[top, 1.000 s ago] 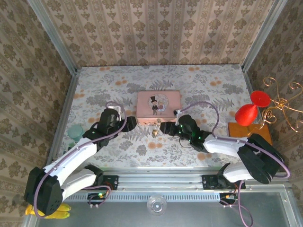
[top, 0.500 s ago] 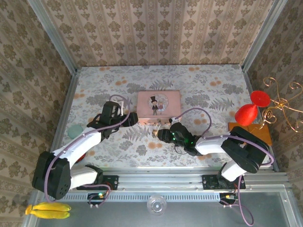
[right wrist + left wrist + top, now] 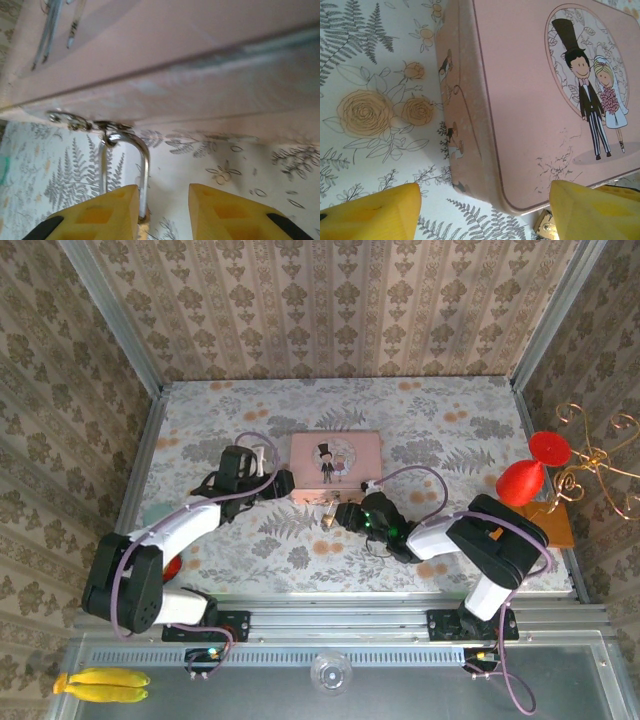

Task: Unlock the padlock with the key

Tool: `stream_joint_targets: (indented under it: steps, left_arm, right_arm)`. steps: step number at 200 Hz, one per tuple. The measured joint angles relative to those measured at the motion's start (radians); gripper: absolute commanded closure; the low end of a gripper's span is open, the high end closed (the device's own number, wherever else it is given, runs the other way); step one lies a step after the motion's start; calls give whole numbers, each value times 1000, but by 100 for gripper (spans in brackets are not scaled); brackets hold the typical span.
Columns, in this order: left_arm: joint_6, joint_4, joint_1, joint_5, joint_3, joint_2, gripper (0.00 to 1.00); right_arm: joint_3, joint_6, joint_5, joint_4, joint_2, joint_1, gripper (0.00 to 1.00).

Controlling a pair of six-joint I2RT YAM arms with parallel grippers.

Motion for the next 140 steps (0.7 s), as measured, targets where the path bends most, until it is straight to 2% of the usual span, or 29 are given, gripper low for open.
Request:
stream_joint_targets:
  steps: [107,140]
  left_arm:
    - [-1,31,0,17,4,62,32]
    - [-1,37,0,18,5,71,32]
  right_arm:
    - [23,12,-45,80,47,-18,80]
    - [25,12,-45,93,55,-18,79]
